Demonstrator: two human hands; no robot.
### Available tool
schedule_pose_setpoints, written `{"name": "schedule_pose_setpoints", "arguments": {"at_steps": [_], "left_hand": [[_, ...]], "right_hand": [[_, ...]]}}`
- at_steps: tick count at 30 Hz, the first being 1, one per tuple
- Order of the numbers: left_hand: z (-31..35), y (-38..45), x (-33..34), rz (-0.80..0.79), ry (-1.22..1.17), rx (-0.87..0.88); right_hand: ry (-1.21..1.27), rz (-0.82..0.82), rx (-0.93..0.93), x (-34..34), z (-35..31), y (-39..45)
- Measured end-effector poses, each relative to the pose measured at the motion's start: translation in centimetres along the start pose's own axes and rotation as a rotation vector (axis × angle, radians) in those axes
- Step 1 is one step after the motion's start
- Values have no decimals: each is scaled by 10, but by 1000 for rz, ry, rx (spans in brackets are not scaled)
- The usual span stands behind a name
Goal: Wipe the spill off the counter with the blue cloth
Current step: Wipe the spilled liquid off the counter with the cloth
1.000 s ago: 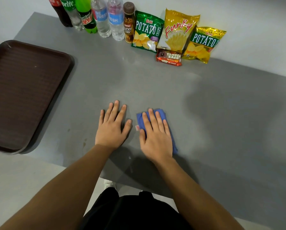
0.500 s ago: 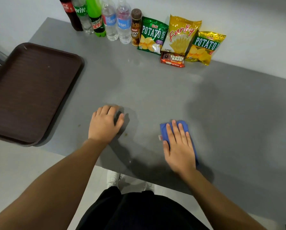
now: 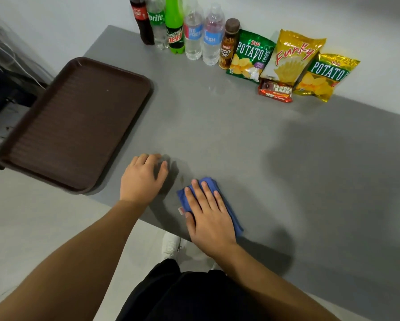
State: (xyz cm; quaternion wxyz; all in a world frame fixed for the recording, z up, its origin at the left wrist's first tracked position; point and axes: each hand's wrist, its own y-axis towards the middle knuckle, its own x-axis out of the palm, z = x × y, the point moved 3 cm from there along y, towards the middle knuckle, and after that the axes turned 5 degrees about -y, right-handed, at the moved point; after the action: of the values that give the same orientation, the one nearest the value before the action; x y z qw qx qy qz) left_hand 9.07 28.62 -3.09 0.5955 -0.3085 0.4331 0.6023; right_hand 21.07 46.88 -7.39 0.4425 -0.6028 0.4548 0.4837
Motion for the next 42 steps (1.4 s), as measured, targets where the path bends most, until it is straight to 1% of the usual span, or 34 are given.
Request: {"name": "schedule_pose_setpoints", "arguments": {"at_steps": [5, 9, 10, 12, 14, 16, 18, 20, 23, 26, 31, 33, 37, 42], "left_hand": [[4, -5, 3, -48, -51, 30], [38, -18, 13, -106, -183, 180], [50, -22, 16, -107, -214, 214], [75, -34, 25, -126, -251, 241], [102, -48, 38, -166, -253, 201], [125, -60, 53, -189, -247, 102], [138, -68, 69, -225, -200, 5], [139, -76, 83, -280, -59, -23], [126, -86, 93, -301, 94, -2], [108, -95, 87, -308, 136, -8], [54, -105, 52, -284, 182, -36], [21, -104, 38, -305, 213, -50], [-40, -85, 13, -271, 240, -36], [-55, -59, 16, -289, 218, 20]], "right_hand": [[62, -10, 101, -13, -7, 34], [160, -47, 9, -23, 8, 35], [184, -28, -19, -29, 17, 33], [164, 59, -37, -40, 41, 27], [122, 130, 18, -50, 68, 23], [80, 147, 89, -55, 91, 20], [44, 101, 136, -53, 103, 20], [19, 59, 151, -48, 106, 19], [-1, 37, 146, -42, 99, 18], [12, 36, 144, -38, 93, 18], [19, 90, 160, -40, 84, 17], [18, 129, 174, -42, 81, 17], [0, 227, 178, -49, 78, 17], [-11, 310, 235, -51, 79, 19]]}}
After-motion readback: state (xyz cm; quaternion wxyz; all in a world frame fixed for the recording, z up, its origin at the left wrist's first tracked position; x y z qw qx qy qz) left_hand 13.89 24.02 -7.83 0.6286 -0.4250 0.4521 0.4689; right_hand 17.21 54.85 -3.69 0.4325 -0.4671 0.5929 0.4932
